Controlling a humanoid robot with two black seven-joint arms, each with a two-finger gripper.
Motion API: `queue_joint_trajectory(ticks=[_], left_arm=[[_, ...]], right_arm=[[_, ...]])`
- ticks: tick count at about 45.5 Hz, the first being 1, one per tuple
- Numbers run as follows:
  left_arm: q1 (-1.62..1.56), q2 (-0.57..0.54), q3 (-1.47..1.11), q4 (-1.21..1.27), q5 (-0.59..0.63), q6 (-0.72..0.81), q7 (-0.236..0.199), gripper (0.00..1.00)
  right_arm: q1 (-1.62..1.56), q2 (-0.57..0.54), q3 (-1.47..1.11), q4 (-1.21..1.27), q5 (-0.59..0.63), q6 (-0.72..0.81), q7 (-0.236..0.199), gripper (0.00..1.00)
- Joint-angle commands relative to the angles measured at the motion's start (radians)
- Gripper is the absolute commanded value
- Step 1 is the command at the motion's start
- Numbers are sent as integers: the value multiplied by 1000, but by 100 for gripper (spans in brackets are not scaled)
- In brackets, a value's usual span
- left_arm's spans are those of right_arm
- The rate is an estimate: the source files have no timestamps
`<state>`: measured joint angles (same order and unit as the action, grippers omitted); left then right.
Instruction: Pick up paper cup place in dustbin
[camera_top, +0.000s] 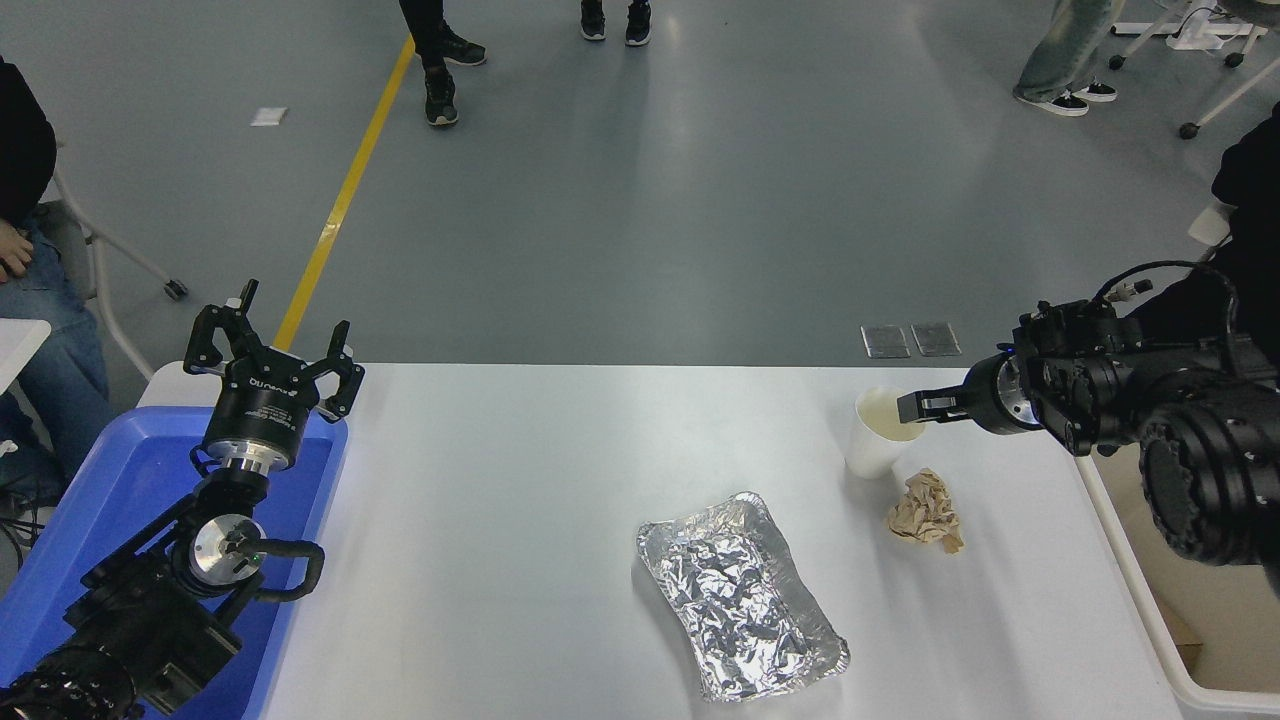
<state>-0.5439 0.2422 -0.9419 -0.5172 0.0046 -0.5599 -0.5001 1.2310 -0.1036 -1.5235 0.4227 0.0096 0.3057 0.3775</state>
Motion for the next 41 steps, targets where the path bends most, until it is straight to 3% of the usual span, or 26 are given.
queue_joint_trajectory(ticks=[1,7,19,32,41], left_arm=[[-1,0,0,0,0,0,0,98],[-1,0,0,0,0,0,0,98],[-1,0,0,0,0,0,0,98],[-1,0,0,0,0,0,0,98],[-1,0,2,0,0,0,0,98]], right_arm=[[-22,-1,37,-4,18,-13,0,58],[-36,1,77,-2,18,-13,0,45],[-51,2,100,-2,18,-13,0,36],[-44,1,98,2,18,-10,3,0],[-2,-4,98,14,15,4,11,0]])
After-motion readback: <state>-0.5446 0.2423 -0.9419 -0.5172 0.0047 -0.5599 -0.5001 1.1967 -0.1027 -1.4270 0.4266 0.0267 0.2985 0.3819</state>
